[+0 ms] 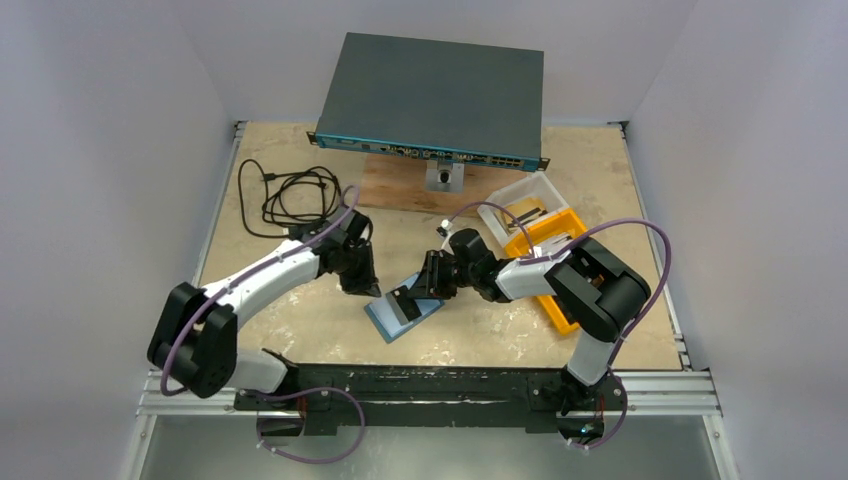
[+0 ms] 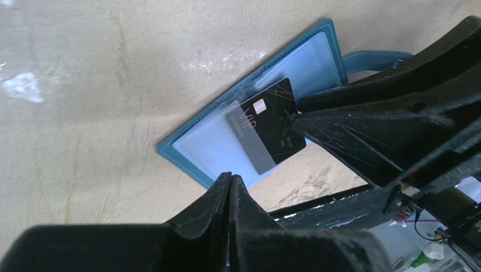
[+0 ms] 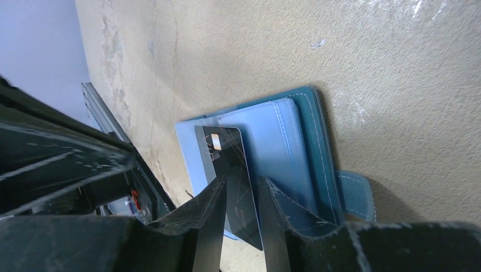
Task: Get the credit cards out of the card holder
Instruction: Remove the credit card from the card holder.
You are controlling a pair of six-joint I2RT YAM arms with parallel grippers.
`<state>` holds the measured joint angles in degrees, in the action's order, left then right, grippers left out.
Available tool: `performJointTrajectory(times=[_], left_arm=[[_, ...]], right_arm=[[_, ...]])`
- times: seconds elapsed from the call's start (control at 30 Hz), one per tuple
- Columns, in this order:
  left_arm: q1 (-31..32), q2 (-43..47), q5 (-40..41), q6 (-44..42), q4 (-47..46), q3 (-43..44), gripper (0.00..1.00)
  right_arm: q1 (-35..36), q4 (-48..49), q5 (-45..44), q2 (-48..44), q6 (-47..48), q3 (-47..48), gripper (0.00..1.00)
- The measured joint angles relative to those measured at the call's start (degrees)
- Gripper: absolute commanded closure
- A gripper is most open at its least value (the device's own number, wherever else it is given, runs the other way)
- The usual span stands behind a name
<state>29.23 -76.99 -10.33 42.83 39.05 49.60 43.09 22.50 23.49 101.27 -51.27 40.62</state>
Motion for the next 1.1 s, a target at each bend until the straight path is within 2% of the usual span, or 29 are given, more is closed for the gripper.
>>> performJointTrajectory(times=[0.33,0.63,0.77,0.93,1.1], left_arm=[[1.29,-12.04,-2.10,1.36,-6.58,-2.73,1.00],[1.16,-13.57,-2.80,2.16,-6.05,-1.92,1.00],[1.16,-13.75,-2.91,2.60,-5.99,-1.81,1.00],[1.16,-13.75,-2.89,2.62,-5.90,-1.73,1.00],[1.16,-13.64,-2.78,2.62,-5.86,-1.75,1.00]], right_arm=[[0.02,-0.28,0.17,-0.02,0.72,0.28,0.67],[0.83,-0.13,0.83,-0.02,1.79,0.31,0.68],[1.55,-0.94,1.86,-0.02,2.47,0.28,0.78],[1.86,-3.04,2.21,-0.04,2.71,0.28,0.99],[1.73,-4.94,1.01,-2.71,2.34,0.11,1.00]])
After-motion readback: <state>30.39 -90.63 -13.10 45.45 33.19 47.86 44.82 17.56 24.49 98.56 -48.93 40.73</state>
